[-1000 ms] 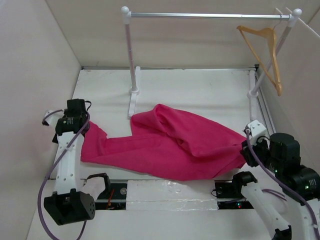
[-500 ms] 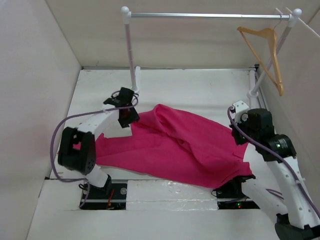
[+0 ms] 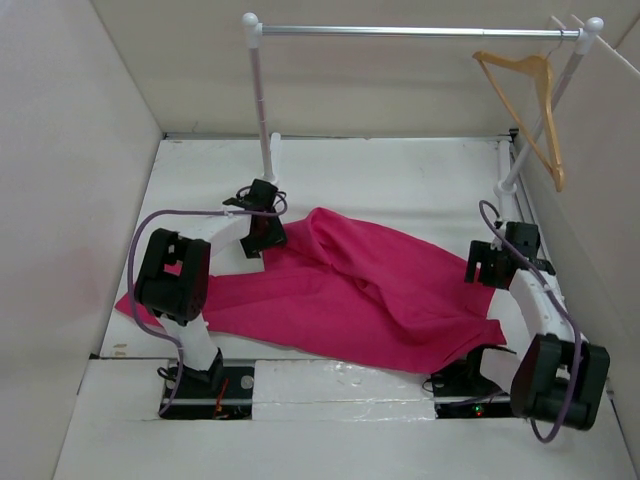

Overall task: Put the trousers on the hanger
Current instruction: Fold the trousers

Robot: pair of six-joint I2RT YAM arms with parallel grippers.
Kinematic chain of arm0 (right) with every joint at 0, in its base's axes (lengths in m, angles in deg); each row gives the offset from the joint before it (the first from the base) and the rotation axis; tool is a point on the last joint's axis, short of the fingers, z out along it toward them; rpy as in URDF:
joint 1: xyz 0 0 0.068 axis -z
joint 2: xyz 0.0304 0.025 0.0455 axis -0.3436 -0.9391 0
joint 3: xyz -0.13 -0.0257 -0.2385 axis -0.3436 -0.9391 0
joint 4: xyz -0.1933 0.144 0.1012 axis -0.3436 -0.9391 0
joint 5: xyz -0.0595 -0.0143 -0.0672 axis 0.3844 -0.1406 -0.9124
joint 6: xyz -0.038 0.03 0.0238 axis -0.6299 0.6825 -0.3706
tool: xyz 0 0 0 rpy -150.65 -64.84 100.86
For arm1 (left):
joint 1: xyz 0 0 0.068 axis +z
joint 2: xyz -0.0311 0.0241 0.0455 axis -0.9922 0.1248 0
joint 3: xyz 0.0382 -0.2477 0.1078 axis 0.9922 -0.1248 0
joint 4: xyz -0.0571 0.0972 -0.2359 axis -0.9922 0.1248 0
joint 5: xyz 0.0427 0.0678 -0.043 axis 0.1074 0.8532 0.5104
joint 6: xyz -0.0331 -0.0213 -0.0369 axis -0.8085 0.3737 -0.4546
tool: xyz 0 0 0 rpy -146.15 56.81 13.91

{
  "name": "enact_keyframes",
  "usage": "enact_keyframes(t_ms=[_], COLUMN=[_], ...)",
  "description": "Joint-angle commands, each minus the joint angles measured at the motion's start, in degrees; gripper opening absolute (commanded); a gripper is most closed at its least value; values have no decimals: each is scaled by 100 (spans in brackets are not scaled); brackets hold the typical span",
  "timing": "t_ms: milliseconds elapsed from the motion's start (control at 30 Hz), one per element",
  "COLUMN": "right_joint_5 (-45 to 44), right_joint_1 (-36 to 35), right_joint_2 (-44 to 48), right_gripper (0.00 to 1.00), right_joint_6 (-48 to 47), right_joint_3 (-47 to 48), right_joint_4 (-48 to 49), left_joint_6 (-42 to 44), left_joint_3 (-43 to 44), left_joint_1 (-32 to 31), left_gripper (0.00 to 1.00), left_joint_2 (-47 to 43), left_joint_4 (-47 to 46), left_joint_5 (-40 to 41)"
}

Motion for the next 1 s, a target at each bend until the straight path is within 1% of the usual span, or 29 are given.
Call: enact_keyframes(t_ms=[0, 33, 67, 133, 167, 200, 233, 267, 300, 333, 367, 400, 433, 500, 567, 600, 633, 667, 767, 800, 833, 867, 933, 967], right_joint_5=[760, 891, 857, 857, 1014, 1181, 1452, 1594, 1708, 1779, 1780, 1780, 1754, 1570, 1289, 1131, 1025, 946, 542, 445, 322, 277, 172, 137], right_joint_1=[111, 111, 111, 111, 190, 190, 190, 190, 190, 190, 190, 190, 251, 322, 462, 524, 603, 603, 603, 603, 603, 603, 603, 656], right_joint_2=[-697, -934, -1346, -1543, -1613, -1701, -1745, -1780, -1842, -1860, -1842, -1816, -1685, -1422, -1009, -711, -708, -430, 2, 30, 21, -5, -84, -102], right_gripper=[82, 82, 79, 78, 73, 69, 65, 47, 36, 25, 6, 0, 0, 0, 0, 0, 0, 0, 0, 0, 0, 0, 0, 0], right_joint_6=[119, 110, 110, 145, 154, 363, 443, 496, 566, 576, 550, 463, 383, 243, 42, -134, -136, -188, -373, -408, -426, -426, -426, -417], right_joint_3=[-11, -2, 33, -10, -54, -107, -177, -212, -239, -213, -169, -108, -38, 243, 576, 822, 824, 920, 1140, 1236, 1281, 1281, 1255, 1255], right_joint_4=[1229, 1370, 1380, 1650, 1809, 1941, 2238, 2406, 2530, 2627, 2628, 2602, 2471, 2312, 2014, 1865, 1767, 1680, 1495, 1407, 1250, 1248, 1266, 1248], left_joint_6=[154, 181, 190, 251, 278, 287, 287, 243, 251, 260, 243, 208, 234, 304, 374, 479, 550, 620, 865, 902, 902, 919, 972, 972], left_joint_3=[83, 100, 118, 48, 4, -5, -5, -5, -31, -127, -180, -259, -251, -94, 56, 248, 346, 451, 829, 1004, 1084, 1146, 1304, 1383], left_joint_1=[-25, -25, -25, -25, -25, -25, -25, -25, -25, -25, -25, -25, -25, -25, -25, -25, -25, -25, -25, -25, -25, 36, 89, 89], left_gripper=[58, 59, 59, 59, 59, 58, 52, 50, 47, 40, 30, 16, 0, 0, 0, 0, 0, 0, 0, 0, 0, 0, 0, 0], left_joint_2=[-10, 138, 209, 280, 289, 324, 402, 412, 421, 377, 333, 281, 158, -44, -579, -973, -1168, -1361, -1925, -2013, -2162, -2215, -2391, -2435], left_joint_4=[-285, -285, -285, -389, -529, -539, -531, -531, -583, -670, -784, -838, -847, -628, -287, -24, -21, 197, 723, 857, 1015, 1277, 1524, 1839], left_joint_5=[252, 226, 191, 173, 164, 199, 217, 208, 78, -11, -64, -230, -318, -232, -30, 284, 409, 515, 1059, 1452, 1674, 1876, 2639, 2947])
